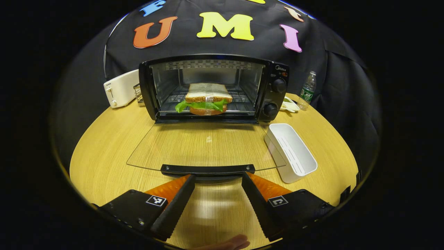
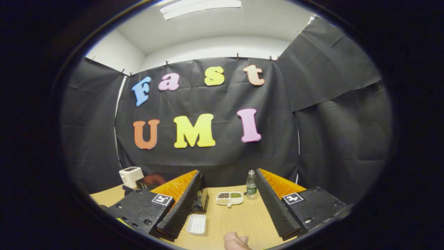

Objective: Open the electric oven with the left hand, put the food in, and close the electric oven.

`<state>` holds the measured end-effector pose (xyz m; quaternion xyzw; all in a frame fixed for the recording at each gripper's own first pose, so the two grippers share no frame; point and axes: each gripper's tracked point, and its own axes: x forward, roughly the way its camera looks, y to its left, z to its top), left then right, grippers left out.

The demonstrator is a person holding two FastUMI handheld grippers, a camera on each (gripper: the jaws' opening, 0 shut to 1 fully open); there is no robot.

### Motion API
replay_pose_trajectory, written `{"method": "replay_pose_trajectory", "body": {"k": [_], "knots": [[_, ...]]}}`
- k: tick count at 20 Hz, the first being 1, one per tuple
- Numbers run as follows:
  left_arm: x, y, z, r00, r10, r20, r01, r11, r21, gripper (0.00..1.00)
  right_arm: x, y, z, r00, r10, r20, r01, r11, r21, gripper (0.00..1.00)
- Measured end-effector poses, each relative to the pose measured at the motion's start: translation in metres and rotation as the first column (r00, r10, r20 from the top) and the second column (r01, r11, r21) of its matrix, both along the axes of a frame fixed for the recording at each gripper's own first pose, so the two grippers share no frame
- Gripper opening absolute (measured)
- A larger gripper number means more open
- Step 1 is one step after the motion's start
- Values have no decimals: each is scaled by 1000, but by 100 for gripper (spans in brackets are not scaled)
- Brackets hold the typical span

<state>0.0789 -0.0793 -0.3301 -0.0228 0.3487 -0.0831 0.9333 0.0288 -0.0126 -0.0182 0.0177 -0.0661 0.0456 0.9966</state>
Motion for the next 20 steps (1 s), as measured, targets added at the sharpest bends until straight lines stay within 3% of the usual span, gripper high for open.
{"method": "replay_pose_trajectory", "body": {"k": [8, 9, 10, 13, 14, 15, 16, 17, 18, 19, 20], "knots": [[9, 2, 35, 996, 16, 85, -15, 1000, -16, 90, 4, 4, -4, 1000, 5, -11, -5, 1000, 1, 100], [11, 2, 40, 996, 12, 93, -10, 1000, -21, 90, 4, 4, -4, 1000, 6, -11, -6, 1000, 1, 89], [13, 2, 46, 994, 6, 106, -3, 1000, -26, 91, 5, 5, -4, 1000, 7, -10, -7, 1000, 1, 100], [23, 3, 65, 990, 1, 144, 6, 999, -48, 91, 6, 6, -6, 1000, 8, -15, -8, 1000, -1, 100], [29, 7, 71, 987, 9, 163, -3, 999, -37, 91, 6, 7, -6, 1000, 11, -15, -11, 1000, -1, 89], [34, 13, 79, 983, 18, 182, -14, 1000, -22, 91, 6, 7, -6, 1000, 13, -17, -13, 1000, 0, 89], [41, 16, 87, 979, 24, 204, -23, 1000, -9, 91, 6, 8, -8, 1000, 14, -16, -14, 1000, 1, 100], [48, 18, 95, 973, 30, 231, -31, 1000, -2, 91, 6, 7, -8, 1000, 12, -18, -12, 1000, 1, 89], [55, 19, 102, 967, 34, 253, -35, 999, 1, 91, 6, 6, -10, 1000, 12, -20, -12, 1000, 1, 100], [61, 20, 108, 962, 40, 272, -42, 999, 1, 91, 5, 6, -10, 1000, 13, -22, -13, 1000, 2, 100], [68, 23, 113, 956, 48, 290, -51, 999, 0, 91, 5, 5, -9, 1000, 13, -24, -13, 1000, 3, 89]]}}
